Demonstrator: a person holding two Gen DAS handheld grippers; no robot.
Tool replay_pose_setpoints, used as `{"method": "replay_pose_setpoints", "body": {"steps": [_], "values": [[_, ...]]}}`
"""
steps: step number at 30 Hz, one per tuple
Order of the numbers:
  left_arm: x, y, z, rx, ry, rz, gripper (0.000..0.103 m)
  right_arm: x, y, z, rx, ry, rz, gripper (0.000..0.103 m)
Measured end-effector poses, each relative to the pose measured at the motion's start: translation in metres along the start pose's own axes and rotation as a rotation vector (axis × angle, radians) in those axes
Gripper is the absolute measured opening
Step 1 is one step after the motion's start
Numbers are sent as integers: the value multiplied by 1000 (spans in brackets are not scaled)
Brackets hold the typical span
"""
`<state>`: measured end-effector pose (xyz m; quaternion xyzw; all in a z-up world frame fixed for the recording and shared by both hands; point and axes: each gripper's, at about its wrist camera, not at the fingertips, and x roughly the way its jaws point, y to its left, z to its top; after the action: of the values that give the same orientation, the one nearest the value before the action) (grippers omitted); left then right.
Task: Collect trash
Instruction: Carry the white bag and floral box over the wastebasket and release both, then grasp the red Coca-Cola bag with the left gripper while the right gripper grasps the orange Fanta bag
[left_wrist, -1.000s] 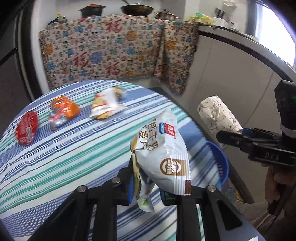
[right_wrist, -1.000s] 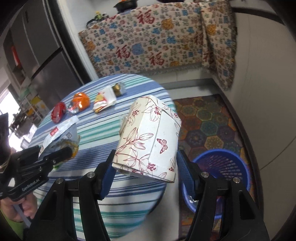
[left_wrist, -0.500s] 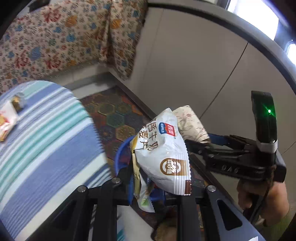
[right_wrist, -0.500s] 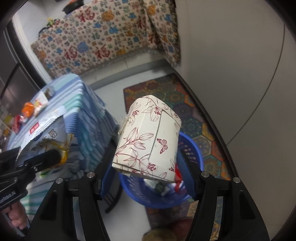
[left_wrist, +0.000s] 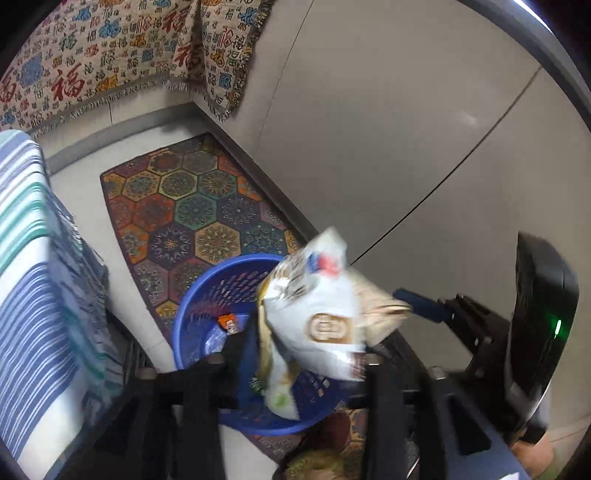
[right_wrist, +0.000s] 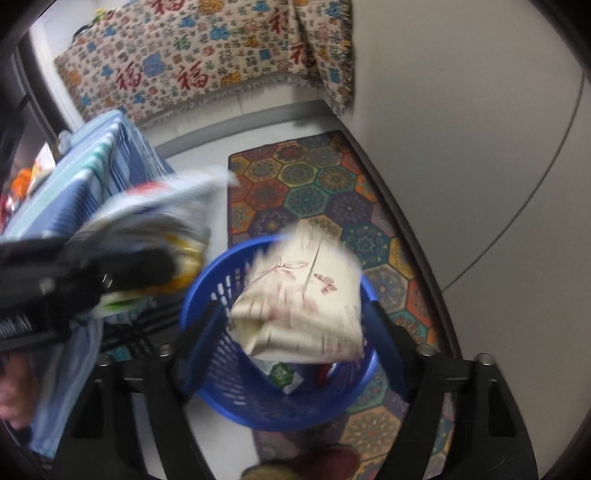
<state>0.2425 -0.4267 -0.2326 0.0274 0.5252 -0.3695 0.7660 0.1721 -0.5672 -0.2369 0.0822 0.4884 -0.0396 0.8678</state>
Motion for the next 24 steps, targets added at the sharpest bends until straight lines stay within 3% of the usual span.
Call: {"method": "replay_pose_setpoints", "body": {"steps": [1,6,10,13,17,24], "values": [[3,0,3,-7,-7,-5,58,3,-1,-1,-4,1,-10,87],[0,-2,10,-14,-30,-6,58,-8,-10,0,21,-22,-68,90],[-36,2,-3,-26,-81,11,58,-31,-8,7,47,-68,-107,96],[-75,7,-22,-27,-118,47,61,-47,12,18,37,-111,-87,97],[-130,29,-54,-63,-160,129,61,-67,63,30,-40,-161,-9,97],[-207,98,-119,-201,-218,382,66,-78,192,26,-276,-148,157,97]]}}
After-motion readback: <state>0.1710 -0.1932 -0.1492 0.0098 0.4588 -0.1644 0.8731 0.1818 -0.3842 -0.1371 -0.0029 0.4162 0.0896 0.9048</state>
